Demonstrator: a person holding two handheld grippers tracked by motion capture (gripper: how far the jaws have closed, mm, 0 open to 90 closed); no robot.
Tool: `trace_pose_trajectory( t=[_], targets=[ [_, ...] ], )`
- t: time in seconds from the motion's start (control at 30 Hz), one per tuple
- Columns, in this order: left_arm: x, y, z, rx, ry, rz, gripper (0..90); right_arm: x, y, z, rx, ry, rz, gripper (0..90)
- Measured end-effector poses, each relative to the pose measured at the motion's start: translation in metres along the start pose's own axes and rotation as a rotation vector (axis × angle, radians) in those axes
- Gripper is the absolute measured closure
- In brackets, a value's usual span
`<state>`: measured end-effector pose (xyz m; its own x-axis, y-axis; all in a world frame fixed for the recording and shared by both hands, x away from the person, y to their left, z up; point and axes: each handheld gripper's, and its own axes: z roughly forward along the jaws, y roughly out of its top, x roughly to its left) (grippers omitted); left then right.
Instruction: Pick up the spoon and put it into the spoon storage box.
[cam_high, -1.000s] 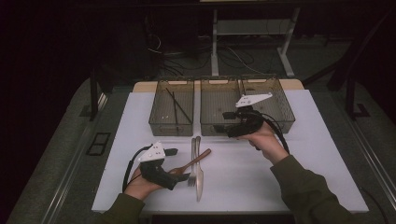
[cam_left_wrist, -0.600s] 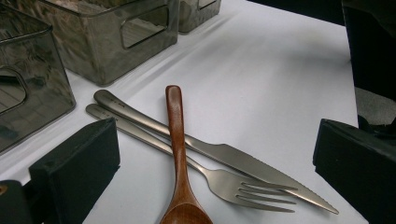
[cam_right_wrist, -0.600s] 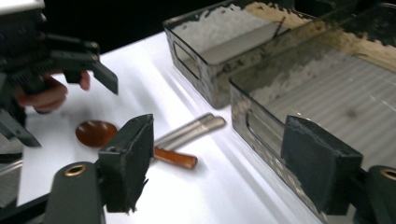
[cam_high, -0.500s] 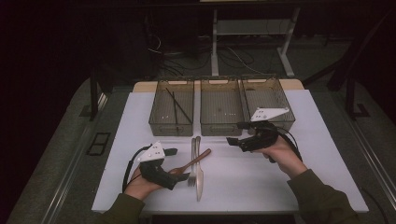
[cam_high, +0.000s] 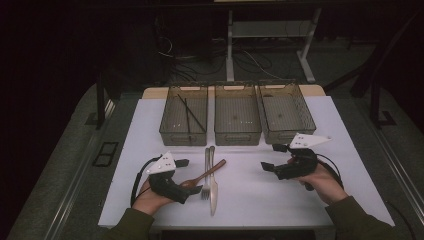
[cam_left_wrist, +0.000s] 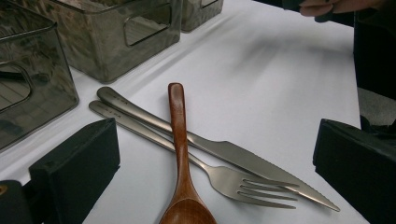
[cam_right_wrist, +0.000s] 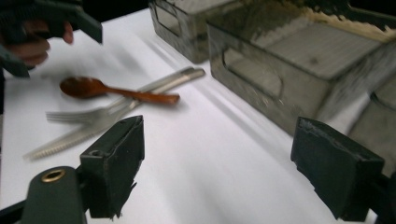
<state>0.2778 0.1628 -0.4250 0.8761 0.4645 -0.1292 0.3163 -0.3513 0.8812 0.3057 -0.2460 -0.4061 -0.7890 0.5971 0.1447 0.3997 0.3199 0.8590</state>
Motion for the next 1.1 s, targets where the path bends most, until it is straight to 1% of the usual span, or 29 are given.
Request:
trace_pose_trajectory(
  t=[0.07,0.1,0.17,0.27,0.37,0.47,0.53,0.6,0.7,0.8,0.83,0.9,0.97,1.03,1.1],
  targets=[
    [-0.001,0.001,-0.001,0.002,0.005,0.002,0.0,0.000,-0.008,-0.005,0.002,-0.006,0.006,16.7],
    [-0.002,0.001,-0.001,-0.002,0.008,0.002,0.0,0.000,-0.012,-0.008,-0.009,-0.008,0.007,16.7],
    [-0.001,0.001,-0.001,0.001,0.012,0.002,0.0,0.001,-0.019,-0.013,-0.003,-0.003,0.003,16.7],
    [-0.001,0.000,-0.001,0.004,0.016,-0.001,0.0,0.002,-0.027,-0.019,0.001,-0.013,0.000,16.7],
    [0.000,0.000,-0.001,0.009,0.016,0.005,0.0,0.003,-0.035,-0.023,0.005,-0.014,0.008,16.8],
    [0.000,0.000,-0.001,0.007,0.017,0.002,0.0,0.004,-0.043,-0.027,0.010,-0.017,0.005,16.7],
    [0.001,0.000,-0.002,0.009,0.024,0.003,0.0,0.004,-0.048,-0.030,0.013,-0.028,0.000,16.8],
    [0.002,0.001,-0.003,0.007,0.032,-0.005,0.2,0.004,-0.053,-0.033,0.018,-0.043,0.005,16.8],
    [0.005,0.002,-0.004,0.002,0.040,-0.020,4.2,0.004,-0.060,-0.039,0.025,-0.056,0.023,16.8],
    [0.007,0.001,-0.006,0.008,0.025,-0.023,11.7,0.005,-0.065,-0.046,0.020,-0.068,0.015,16.8],
    [0.008,0.001,-0.007,0.017,0.032,-0.018,14.7,0.006,-0.066,-0.047,0.017,-0.071,0.018,16.8],
    [0.009,0.000,-0.007,0.035,0.048,-0.020,15.4,0.005,-0.066,-0.049,0.010,-0.069,0.017,16.8],
    [0.010,-0.002,-0.008,0.048,0.061,-0.026,18.9,0.005,-0.066,-0.049,0.010,-0.069,0.017,16.8],
    [0.011,-0.004,-0.012,0.056,0.076,-0.022,23.3,0.006,-0.066,-0.048,0.017,-0.063,0.013,16.8],
    [0.012,-0.006,-0.015,0.059,0.082,-0.015,26.0,0.006,-0.067,-0.047,0.027,-0.062,0.007,16.8]
  ],
)
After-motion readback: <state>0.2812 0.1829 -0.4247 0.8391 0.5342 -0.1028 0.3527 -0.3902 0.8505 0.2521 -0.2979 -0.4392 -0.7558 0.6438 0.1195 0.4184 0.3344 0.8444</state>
